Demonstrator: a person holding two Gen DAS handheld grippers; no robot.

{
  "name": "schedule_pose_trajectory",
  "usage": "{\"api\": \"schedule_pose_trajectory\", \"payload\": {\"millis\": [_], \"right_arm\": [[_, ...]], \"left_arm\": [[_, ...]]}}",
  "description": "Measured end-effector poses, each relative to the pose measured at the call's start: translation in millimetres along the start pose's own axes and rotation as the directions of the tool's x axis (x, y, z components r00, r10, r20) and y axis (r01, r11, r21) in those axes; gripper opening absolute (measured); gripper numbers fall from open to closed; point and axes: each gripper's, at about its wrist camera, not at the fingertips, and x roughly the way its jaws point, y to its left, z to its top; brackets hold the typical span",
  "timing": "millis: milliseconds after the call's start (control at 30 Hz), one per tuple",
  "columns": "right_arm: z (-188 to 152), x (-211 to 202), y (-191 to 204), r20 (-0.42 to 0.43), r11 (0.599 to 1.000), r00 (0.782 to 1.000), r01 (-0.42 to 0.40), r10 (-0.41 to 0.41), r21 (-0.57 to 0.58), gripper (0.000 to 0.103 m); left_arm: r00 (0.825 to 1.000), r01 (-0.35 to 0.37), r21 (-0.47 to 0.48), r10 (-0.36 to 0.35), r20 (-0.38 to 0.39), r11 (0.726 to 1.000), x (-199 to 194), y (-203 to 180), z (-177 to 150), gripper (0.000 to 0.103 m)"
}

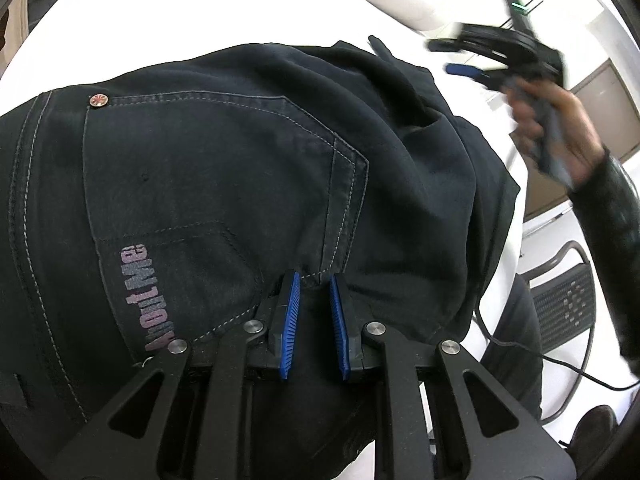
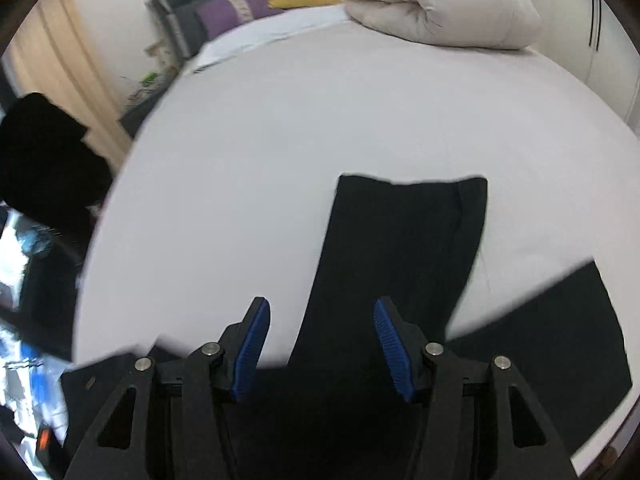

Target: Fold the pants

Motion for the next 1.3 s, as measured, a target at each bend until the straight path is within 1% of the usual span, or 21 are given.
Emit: {"api": "schedule_pose_trajectory", "payload": {"millis": [67,200,267,300,367,400,467,533,567,600,667,733,833,867,1000,1033,1067,1100,1133,1200,1300], "right_arm": [[8,27,1,-0.049,0.999,0.998,0.026,-0.024,0.030,0.058],[10,79,-10,-0.136,0.988,0.981,0.145,-0.135,0.060,0.058],[8,81,-7,-0.098,0.986,0.982,0.167,-0.164,0.023,0.057],[7,80,-6,-0.086,0.987,0.983,0.161,-0.160,0.006,0.053],[7,74,-9,-0.079,0.990,0.986,0.144,-0.144,0.000,0.013],[7,68,-16,-0.072,0.991,0.989,0.135,-0.133,0.019,0.008],[8,48,-33,-0.031,0.994,0.998,0.064,-0.062,0.089,0.004],[4,21,-50,0.028,0.992,0.999,0.032,-0.036,0.121,0.004],[0,4,-60,0.059,0.988,0.998,-0.007,-0.002,0.153,0.004],[-7,-20,-80,0.115,0.973,0.991,-0.096,0.073,0.211,0.004],[-21,-50,-113,0.192,0.944,0.973,-0.180,0.129,0.276,0.004],[-51,-90,-158,0.300,0.883,0.935,-0.294,0.187,0.367,0.004],[-102,-123,-214,0.417,0.780,0.884,-0.411,0.213,0.472,0.004],[-123,-129,-233,0.440,0.751,0.877,-0.422,0.196,0.507,0.005],[-215,-117,-293,0.412,0.590,0.899,-0.414,0.147,0.693,0.009],[-234,-110,-302,0.392,0.556,0.906,-0.410,0.159,0.723,0.016],[-247,-104,-305,0.384,0.527,0.905,-0.419,0.180,0.739,0.037],[-251,-99,-308,0.397,0.503,0.896,-0.441,0.198,0.743,0.044],[-250,-98,-308,0.429,0.492,0.879,-0.473,0.207,0.731,0.051],[-249,-102,-305,0.455,0.503,0.866,-0.493,0.207,0.709,0.058],[-235,-93,-296,0.408,0.517,0.884,-0.465,0.228,0.719,0.059]], "left_arm": [[1.000,0.006,-0.003,-0.006,-0.002,1.000,-1,3,1,0.016],[1.000,0.022,-0.011,-0.022,-0.004,1.000,-2,9,5,0.016],[1.000,0.027,-0.011,-0.027,-0.004,1.000,-4,13,7,0.016],[1.000,0.029,-0.012,-0.029,-0.003,1.000,-5,15,7,0.016],[1.000,0.031,-0.012,-0.031,-0.003,0.999,-5,16,8,0.016],[1.000,0.030,-0.011,-0.030,-0.003,0.999,-5,16,8,0.016],[1.000,0.026,-0.010,-0.026,-0.002,1.000,-6,17,7,0.016],[1.000,0.018,-0.010,-0.018,0.001,1.000,-6,14,6,0.016],[1.000,0.012,-0.009,-0.012,0.002,1.000,-6,12,6,0.016],[1.000,0.006,-0.007,-0.006,0.002,1.000,-5,11,6,0.016],[1.000,-0.005,-0.004,0.005,0.004,1.000,-5,8,5,0.016],[1.000,-0.016,-0.003,0.016,0.007,1.000,-5,5,4,0.016],[1.000,-0.028,-0.007,0.028,0.012,1.000,-3,1,2,0.016],[0.999,-0.033,-0.007,0.033,0.013,0.999,-3,-1,2,0.016],[0.998,-0.058,-0.007,0.058,0.012,0.998,-2,-7,2,0.016],[0.998,-0.066,-0.006,0.066,0.010,0.998,0,-10,0,0.016],[0.997,-0.073,-0.006,0.073,0.009,0.997,1,-12,0,0.016],[0.997,-0.081,-0.005,0.081,0.007,0.997,2,-14,1,0.016],[0.996,-0.088,-0.004,0.088,0.006,0.996,2,-16,1,0.016],[0.995,-0.103,0.000,0.103,0.004,0.995,3,-20,1,0.016],[0.993,-0.115,-0.005,0.115,0.005,0.993,5,-24,1,0.016]]}}
